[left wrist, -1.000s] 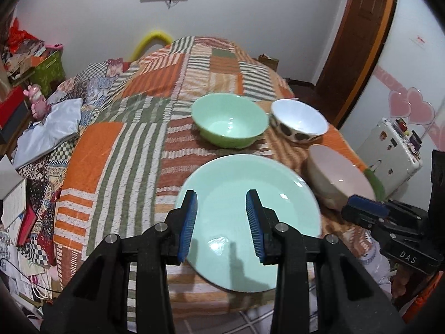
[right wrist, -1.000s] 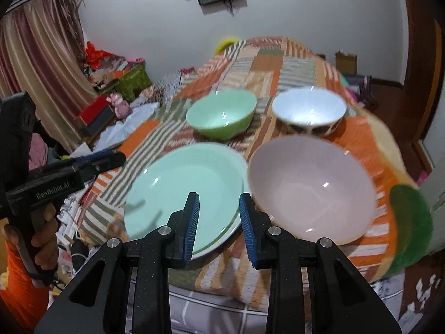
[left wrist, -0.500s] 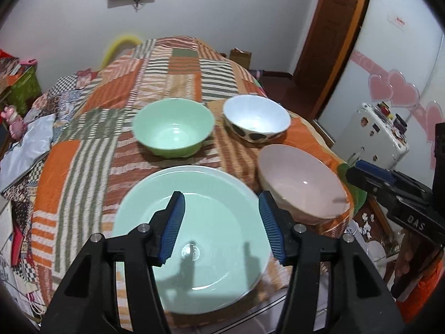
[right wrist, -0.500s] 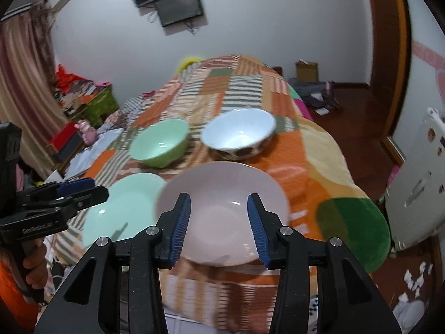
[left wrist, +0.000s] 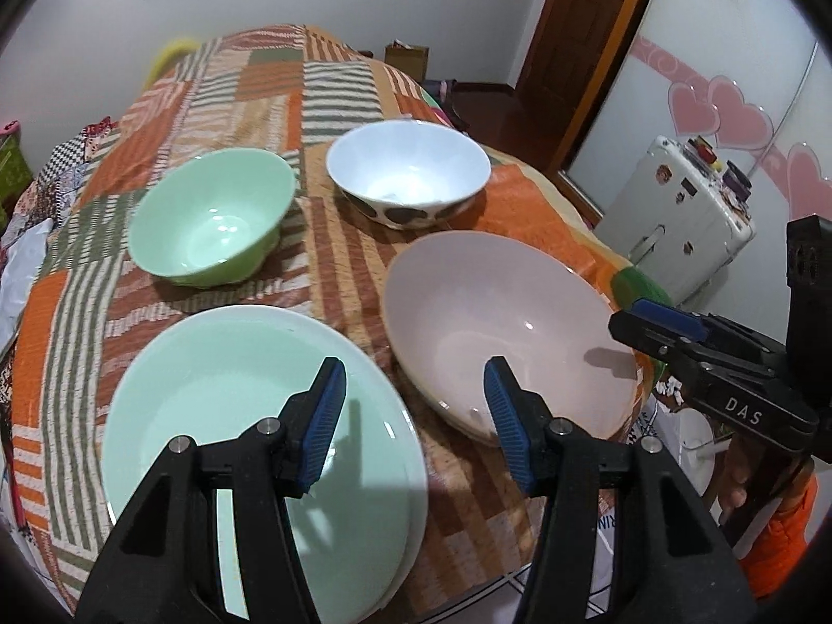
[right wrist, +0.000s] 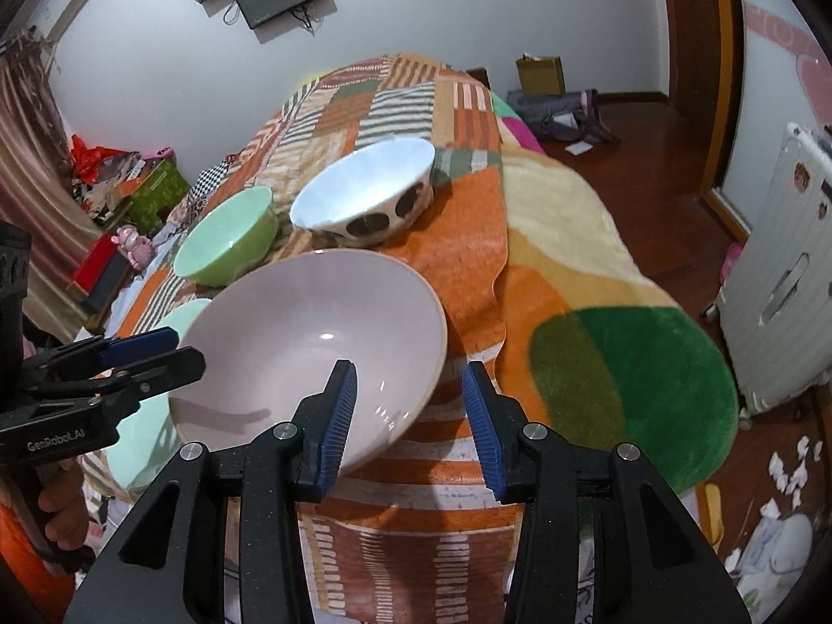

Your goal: Organize plates and bowls

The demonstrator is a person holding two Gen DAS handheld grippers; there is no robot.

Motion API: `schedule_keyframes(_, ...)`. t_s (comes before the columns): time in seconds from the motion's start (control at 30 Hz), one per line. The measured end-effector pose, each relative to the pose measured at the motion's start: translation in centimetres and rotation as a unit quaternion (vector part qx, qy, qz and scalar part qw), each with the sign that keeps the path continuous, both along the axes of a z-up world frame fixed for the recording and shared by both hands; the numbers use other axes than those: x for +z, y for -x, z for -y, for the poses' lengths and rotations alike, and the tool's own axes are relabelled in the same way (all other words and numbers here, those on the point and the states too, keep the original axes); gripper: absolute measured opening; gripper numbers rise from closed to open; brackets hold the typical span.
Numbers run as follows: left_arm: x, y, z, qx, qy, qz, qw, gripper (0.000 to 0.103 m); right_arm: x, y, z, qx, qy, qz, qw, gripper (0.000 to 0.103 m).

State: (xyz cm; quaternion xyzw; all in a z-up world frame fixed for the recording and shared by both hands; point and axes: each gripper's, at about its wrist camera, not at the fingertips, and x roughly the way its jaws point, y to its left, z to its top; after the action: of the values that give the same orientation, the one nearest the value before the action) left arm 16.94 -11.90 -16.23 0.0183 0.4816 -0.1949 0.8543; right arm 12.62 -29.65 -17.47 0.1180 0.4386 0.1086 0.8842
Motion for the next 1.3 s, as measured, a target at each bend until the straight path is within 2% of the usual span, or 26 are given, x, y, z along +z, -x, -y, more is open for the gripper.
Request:
schedule_keyframes(0.17, -1.1, -0.8, 0.7, -0.002, 0.001, -0.017, 0.9999, 0.055, -1.0, -0.3, -0.1, 0.011, -0.015, -0.016, 1.0, 0.039)
schedule_keyframes(0.27, -1.7, -1.2, 1.0, -0.003, 0.006, -0.029, 0.9996, 0.054, -1.5, -0.4, -0.2, 0.013, -0.021, -0.024, 0.999, 0.035)
schedule_keyframes(0.4, -2.3, -1.5, 1.4, -0.01, 0.006, -0.038, 0.9992, 0.045, -2.0, -0.7, -0.2, 0.019, -0.036, -0.034, 0.999, 0.035)
schedule_keyframes(0.57, -2.6, -1.7, 1.7, -0.014, 0.004, -0.036, 0.9992, 0.038, -2.3, -0.9, -1.0, 0.024, -0.032, -0.038, 0.998, 0.032)
schedule_keyframes(0.8, -2.4, -1.4, 1.6, -0.015, -0.002, -0.029, 0.9995, 0.035, -1.4, -0.7, -1.1, 0.016, -0.028, -0.032, 0.999, 0.031)
schedule_keyframes(0.93, -1.9, -1.1, 1.2, -0.011, 0.008, -0.027, 0.9995, 0.035, -0.5, -0.5, -1.4, 0.015, -0.024, -0.023, 0.999, 0.031)
schedule_keyframes(1.3, 1.1, 0.9, -2.2, 0.01, 0.034, 0.013, 0.9993, 0.035, 2.9, -0.1, -4.4, 0.035, -0.014, 0.02, 0.999, 0.031)
